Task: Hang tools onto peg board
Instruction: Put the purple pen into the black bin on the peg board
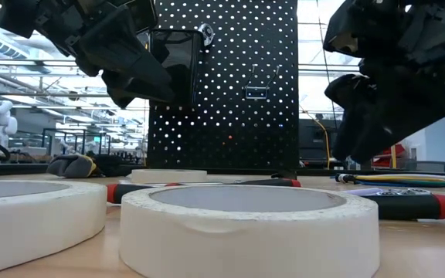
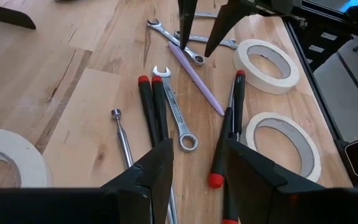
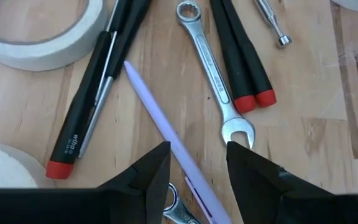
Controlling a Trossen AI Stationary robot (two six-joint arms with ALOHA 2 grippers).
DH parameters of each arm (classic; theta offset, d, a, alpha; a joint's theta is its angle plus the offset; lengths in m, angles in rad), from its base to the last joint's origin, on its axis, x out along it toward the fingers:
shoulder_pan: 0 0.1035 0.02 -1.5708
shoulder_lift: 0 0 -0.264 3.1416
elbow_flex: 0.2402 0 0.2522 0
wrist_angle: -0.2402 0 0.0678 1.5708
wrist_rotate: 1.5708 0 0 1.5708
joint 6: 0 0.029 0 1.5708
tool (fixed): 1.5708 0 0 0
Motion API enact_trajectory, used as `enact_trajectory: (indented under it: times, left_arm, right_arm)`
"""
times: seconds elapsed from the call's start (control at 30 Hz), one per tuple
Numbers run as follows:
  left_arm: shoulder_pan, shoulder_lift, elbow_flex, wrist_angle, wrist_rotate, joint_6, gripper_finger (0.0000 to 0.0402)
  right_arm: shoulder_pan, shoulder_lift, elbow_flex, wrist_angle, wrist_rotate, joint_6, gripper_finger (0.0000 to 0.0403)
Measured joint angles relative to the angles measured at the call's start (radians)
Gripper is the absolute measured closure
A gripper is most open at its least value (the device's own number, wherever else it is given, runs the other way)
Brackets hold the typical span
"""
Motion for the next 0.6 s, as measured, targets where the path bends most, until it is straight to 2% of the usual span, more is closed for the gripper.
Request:
enact_trajectory:
  times: [0.33,0.6]
  left_arm:
    - [-0.004,0.0,0.0,0.004,0.0,-0.022,0.0261]
    - [-0.015,0.0,0.0,0.003,0.0,-0.029,0.0261]
  right_arm:
    - [-0.006,0.095,-0.001,0.099,-0.044,-0.06,0.0256]
    - [-0.014,0.174,0.004,0.135,-0.047,-0.048,0.0303]
